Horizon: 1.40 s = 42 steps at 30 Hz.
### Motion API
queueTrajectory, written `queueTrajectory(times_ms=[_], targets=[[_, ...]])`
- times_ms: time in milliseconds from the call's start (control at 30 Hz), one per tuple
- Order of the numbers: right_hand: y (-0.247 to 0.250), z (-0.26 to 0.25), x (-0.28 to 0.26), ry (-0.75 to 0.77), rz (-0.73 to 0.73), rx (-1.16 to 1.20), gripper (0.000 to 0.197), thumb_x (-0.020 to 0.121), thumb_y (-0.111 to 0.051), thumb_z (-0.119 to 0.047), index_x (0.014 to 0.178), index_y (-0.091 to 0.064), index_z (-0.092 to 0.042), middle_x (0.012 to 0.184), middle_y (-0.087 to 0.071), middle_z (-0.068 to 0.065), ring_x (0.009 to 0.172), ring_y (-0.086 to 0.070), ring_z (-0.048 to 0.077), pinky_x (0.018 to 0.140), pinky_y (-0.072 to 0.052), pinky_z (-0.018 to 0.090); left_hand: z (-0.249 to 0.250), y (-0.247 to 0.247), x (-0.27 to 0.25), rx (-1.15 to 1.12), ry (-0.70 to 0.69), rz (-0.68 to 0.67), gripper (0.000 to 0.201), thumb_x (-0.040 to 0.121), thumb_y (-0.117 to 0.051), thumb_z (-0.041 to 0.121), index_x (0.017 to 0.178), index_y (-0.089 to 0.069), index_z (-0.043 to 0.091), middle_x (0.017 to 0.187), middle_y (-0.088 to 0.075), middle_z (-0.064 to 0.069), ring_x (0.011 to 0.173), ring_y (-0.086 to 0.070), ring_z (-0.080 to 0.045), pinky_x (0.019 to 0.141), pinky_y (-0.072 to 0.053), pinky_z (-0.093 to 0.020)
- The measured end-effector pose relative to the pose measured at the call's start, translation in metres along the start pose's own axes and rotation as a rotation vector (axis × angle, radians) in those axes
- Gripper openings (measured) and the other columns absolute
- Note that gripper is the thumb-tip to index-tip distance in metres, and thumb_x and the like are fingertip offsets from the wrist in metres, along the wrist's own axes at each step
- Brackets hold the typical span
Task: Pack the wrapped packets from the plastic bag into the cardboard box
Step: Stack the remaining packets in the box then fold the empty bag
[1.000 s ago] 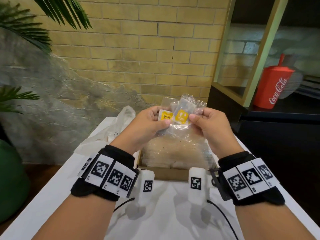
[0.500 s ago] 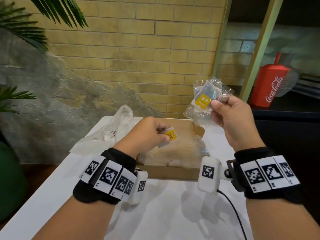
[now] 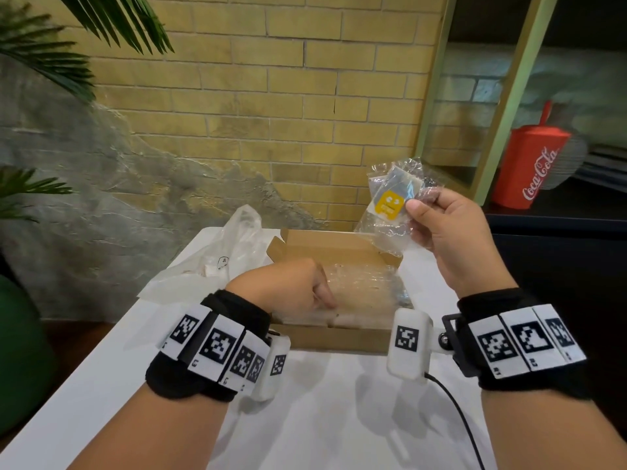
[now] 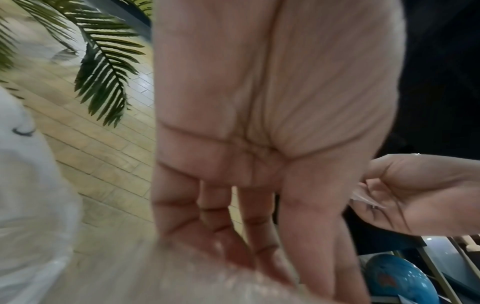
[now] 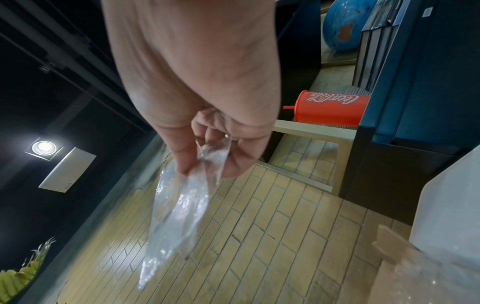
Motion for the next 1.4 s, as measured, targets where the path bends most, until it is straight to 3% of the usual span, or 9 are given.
queueTrajectory(times_ms=[200, 367, 567, 800, 967, 1067, 1200, 1333, 1400], targets=[[-0.002, 0.001, -0.001, -0.007, -0.021, 0.002, 0.023, 0.091, -0.054, -0.004, 0.076, -0.057, -0.021, 0.065, -0.064, -0.011, 0.055, -0.057, -0.003, 0.051, -0.045, 0.012, 0.002, 0.001, 0.001, 0.066, -0.038, 0.068, 0.038, 0.091, -0.054, 0.013, 0.120, -0.062, 0.037, 0.106, -0.037, 0.008, 0.107, -0.033, -0.014, 0.095, -0.035, -0.028], [-0.003, 0.001, -0.002, -0.020, -0.041, -0.017, 0.019, 0.091, -0.053, -0.003, 0.081, -0.059, -0.019, 0.069, -0.065, -0.008, 0.059, -0.058, -0.001, 0.053, -0.046, 0.012, -0.002, -0.001, 0.001, 0.077, -0.013, -0.020, 0.038, 0.091, -0.050, 0.007, 0.112, -0.068, 0.033, 0.107, -0.044, 0.006, 0.108, -0.039, -0.019, 0.091, -0.040, -0.029], [-0.011, 0.001, -0.006, -0.036, -0.135, -0.143, 0.013, 0.089, -0.056, -0.002, 0.084, -0.062, -0.013, 0.076, -0.062, 0.004, 0.068, -0.056, 0.011, 0.062, -0.046, 0.021, 0.002, 0.018, 0.000, -0.382, -0.056, 0.354, 0.040, 0.091, -0.057, 0.025, 0.131, -0.052, 0.029, 0.105, -0.054, 0.012, 0.087, -0.053, -0.006, 0.077, -0.041, -0.018], [-0.029, 0.001, -0.013, -0.020, -0.246, -0.252, 0.019, 0.090, -0.054, -0.001, 0.085, -0.068, -0.014, 0.083, -0.064, 0.015, 0.079, -0.054, 0.025, 0.078, -0.047, 0.039, 0.010, 0.025, -0.004, -0.839, -0.195, 0.510, 0.022, 0.087, -0.060, 0.001, 0.085, -0.059, 0.023, 0.069, -0.064, 0.007, 0.060, -0.061, 0.003, 0.058, -0.047, -0.011], [-0.014, 0.002, -0.005, -0.016, -0.056, -0.248, 0.020, 0.091, -0.053, -0.004, 0.085, -0.065, -0.018, 0.079, -0.066, 0.001, 0.065, -0.061, 0.002, 0.058, -0.048, 0.012, -0.004, 0.038, -0.007, -0.858, -0.100, 0.756, 0.019, 0.086, -0.061, 0.004, 0.080, -0.059, 0.022, 0.075, -0.065, -0.001, 0.067, -0.063, -0.010, 0.071, -0.052, -0.024], [-0.008, 0.005, -0.002, 0.008, -0.007, -0.327, 0.024, 0.091, -0.053, -0.005, 0.080, -0.065, -0.023, 0.084, -0.065, 0.002, 0.074, -0.058, 0.008, 0.065, -0.044, 0.018, -0.011, 0.045, -0.012, -0.894, -0.041, 0.881, 0.023, 0.083, -0.060, 0.002, 0.076, -0.056, 0.023, 0.072, -0.063, -0.001, 0.063, -0.063, -0.008, 0.059, -0.046, -0.017], [-0.018, 0.016, -0.002, 0.013, -0.062, -0.525, 0.018, 0.091, -0.054, -0.010, 0.094, -0.070, -0.017, 0.098, -0.068, 0.003, 0.093, -0.060, 0.018, 0.078, -0.048, 0.029, -0.011, 0.048, -0.014, -0.929, -0.008, 0.914, 0.030, 0.078, -0.059, -0.006, 0.079, -0.050, 0.023, 0.077, -0.064, -0.005, 0.075, -0.063, -0.021, 0.059, -0.047, -0.021], [-0.033, 0.031, -0.006, -0.076, -0.341, -0.787, 0.033, 0.095, -0.048, -0.017, 0.126, -0.055, -0.026, 0.111, -0.061, -0.003, 0.099, -0.057, 0.014, 0.067, -0.042, 0.017, -0.010, 0.049, -0.014, -0.922, 0.022, 0.942, 0.042, 0.077, -0.058, -0.008, 0.085, -0.043, 0.031, 0.082, -0.064, -0.010, 0.070, -0.065, -0.024, 0.061, -0.049, -0.027], [-0.036, 0.038, -0.007, -0.146, -0.426, -0.900, 0.042, 0.095, -0.048, -0.021, 0.136, -0.045, -0.029, 0.122, -0.057, 0.000, 0.120, -0.049, 0.021, 0.082, -0.045, 0.026, -0.011, 0.048, -0.013, -0.923, 0.028, 0.946, 0.044, 0.077, -0.058, -0.007, 0.087, -0.043, 0.034, 0.090, -0.064, -0.013, 0.073, -0.066, -0.026, 0.061, -0.049, -0.028]])
Point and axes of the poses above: each hand's wrist, its own x-axis towards the middle knuckle, its own y-axis out of the back of the hand, z = x × y, the point moved 2 cm from there along x, towards the middle knuckle
